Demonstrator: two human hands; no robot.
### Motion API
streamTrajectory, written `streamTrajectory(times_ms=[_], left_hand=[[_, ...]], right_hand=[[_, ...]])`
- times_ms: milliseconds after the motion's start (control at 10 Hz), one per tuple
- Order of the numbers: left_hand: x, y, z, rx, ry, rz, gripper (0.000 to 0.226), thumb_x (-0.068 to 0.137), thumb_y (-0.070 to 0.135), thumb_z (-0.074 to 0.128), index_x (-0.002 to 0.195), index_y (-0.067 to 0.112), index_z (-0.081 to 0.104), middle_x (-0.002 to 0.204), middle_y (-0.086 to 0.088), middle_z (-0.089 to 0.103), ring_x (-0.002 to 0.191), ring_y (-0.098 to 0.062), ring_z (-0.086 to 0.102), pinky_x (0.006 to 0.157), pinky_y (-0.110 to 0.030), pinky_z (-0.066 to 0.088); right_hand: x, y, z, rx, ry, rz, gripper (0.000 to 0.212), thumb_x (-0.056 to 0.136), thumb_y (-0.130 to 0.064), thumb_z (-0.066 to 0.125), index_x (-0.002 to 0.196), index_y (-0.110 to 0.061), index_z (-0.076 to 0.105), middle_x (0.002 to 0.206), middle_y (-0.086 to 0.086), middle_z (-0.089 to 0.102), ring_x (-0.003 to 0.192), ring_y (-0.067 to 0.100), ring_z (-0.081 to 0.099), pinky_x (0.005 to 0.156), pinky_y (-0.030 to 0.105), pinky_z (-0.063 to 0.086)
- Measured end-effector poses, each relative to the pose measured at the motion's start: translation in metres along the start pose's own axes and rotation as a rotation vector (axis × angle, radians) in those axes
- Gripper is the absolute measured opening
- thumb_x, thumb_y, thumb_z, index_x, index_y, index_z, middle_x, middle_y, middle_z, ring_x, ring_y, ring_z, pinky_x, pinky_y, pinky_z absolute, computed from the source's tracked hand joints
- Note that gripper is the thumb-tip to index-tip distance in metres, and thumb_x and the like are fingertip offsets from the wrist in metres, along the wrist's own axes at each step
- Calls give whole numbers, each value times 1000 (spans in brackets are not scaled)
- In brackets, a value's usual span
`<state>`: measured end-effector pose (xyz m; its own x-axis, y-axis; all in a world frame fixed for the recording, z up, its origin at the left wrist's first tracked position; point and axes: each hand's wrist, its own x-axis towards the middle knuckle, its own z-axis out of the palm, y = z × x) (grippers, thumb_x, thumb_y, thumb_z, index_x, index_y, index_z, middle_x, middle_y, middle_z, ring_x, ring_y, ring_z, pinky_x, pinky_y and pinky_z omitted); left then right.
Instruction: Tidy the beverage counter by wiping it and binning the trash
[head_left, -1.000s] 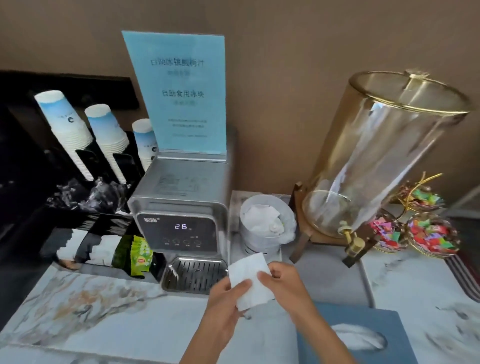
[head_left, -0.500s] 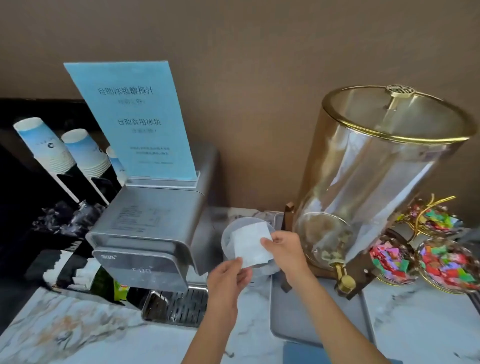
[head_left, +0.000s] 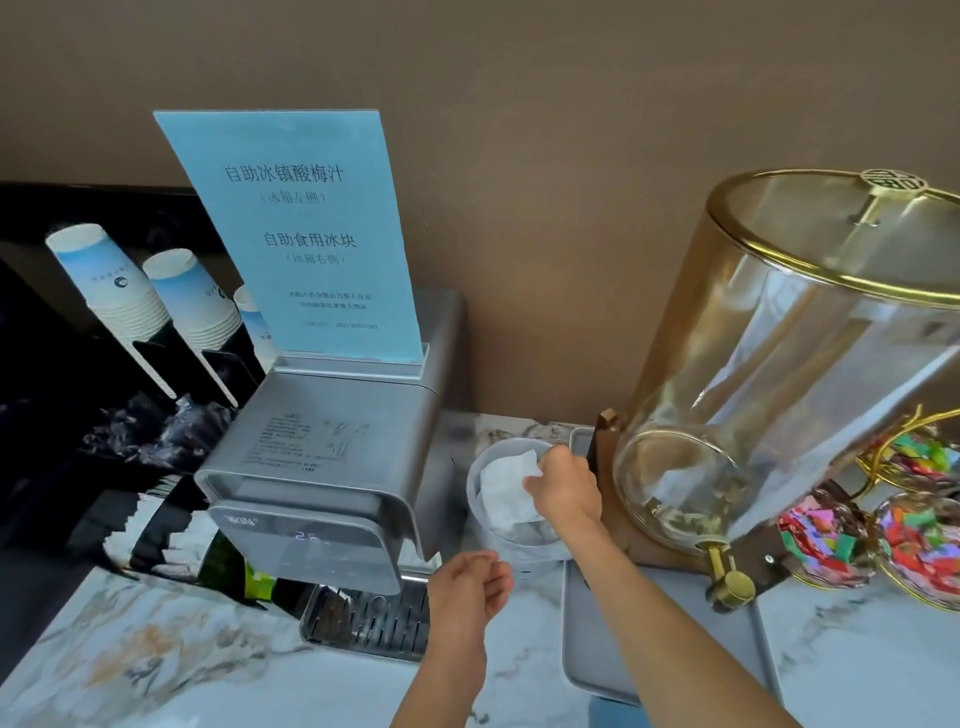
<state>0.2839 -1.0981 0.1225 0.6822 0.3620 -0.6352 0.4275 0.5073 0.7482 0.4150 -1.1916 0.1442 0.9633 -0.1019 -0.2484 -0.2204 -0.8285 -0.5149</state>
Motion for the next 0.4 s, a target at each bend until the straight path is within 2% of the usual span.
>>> streamTrajectory(times_ms=[100,200,300,400], left_hand=[[-3,-2,-5,44,-14,-14,23,96,-4,46,89,1,67,64,-7,75,62,-21,67,60,-28,52],[-6,-4,-8,80,-44,15,22,96,-3,47,90,2,68,64,-5,75,60,-21,66,59,-27,50],[-14,5,-5,183,-98,54,21,95,-1,50,89,4,69,67,-3,76,60,-20,65,62,-29,48],[-26,19,-1,272,-141,261,20,94,1,55,87,11,70,81,-6,76,68,-17,68,68,-27,48]], right_hand=[[0,1,-3,31,-28,2,22,88,-29,59,102,-12,61,106,12,64,96,35,64,68,36,49],[-4,9,-11,82,-12,-20,24,91,-29,50,75,-12,53,88,14,61,76,34,57,67,37,48],[-18,18,-28,177,54,-63,26,93,-23,48,80,-7,64,85,17,68,76,37,60,65,36,49],[-46,22,-44,351,214,-175,21,92,-20,49,86,-12,67,84,12,72,81,30,65,69,38,52]])
